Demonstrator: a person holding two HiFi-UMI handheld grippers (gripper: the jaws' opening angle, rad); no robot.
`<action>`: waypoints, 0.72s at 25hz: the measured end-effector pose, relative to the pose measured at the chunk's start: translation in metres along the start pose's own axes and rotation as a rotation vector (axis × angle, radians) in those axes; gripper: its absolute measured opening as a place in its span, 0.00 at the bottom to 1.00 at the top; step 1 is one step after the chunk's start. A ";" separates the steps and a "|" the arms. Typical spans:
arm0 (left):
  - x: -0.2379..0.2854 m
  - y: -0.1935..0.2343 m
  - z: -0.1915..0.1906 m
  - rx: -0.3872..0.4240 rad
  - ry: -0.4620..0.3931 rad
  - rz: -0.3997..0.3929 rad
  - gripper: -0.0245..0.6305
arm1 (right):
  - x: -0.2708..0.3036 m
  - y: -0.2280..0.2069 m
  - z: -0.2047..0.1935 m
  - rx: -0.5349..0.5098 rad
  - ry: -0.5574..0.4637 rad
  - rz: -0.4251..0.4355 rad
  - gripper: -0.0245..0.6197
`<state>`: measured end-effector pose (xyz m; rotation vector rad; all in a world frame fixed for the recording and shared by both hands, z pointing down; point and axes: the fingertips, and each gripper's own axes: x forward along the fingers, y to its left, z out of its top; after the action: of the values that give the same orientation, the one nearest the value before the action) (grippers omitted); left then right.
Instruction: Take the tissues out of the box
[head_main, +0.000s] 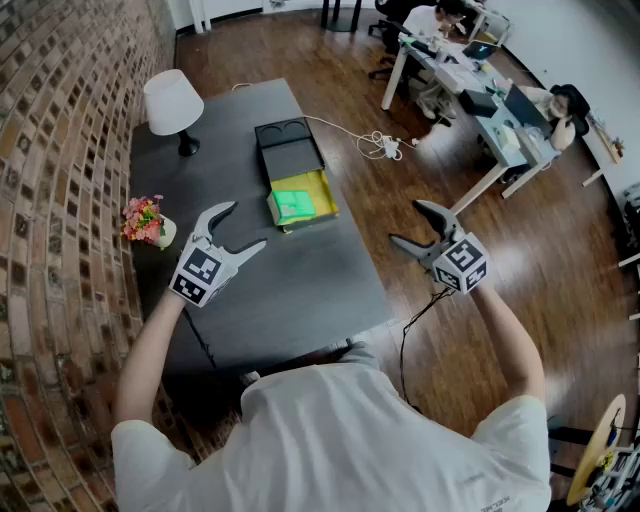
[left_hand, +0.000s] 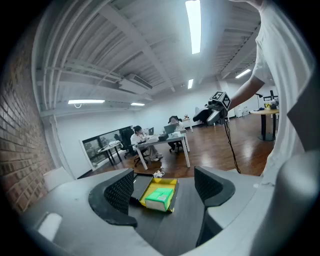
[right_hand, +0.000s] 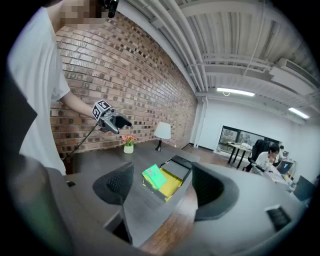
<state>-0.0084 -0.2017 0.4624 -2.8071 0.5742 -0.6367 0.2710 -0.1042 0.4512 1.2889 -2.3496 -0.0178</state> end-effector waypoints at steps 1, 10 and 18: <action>0.004 0.000 0.000 -0.001 0.000 -0.006 0.63 | 0.002 -0.002 -0.002 -0.006 0.009 0.008 0.61; 0.032 0.002 -0.007 -0.046 -0.016 -0.038 0.63 | 0.017 -0.030 -0.021 -0.020 0.090 0.064 0.65; 0.040 0.014 -0.004 -0.128 -0.081 0.010 0.63 | 0.082 -0.049 -0.044 -0.072 0.202 0.207 0.65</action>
<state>0.0180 -0.2313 0.4768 -2.9308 0.6341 -0.4984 0.2903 -0.1886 0.5113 0.9611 -2.2737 0.0888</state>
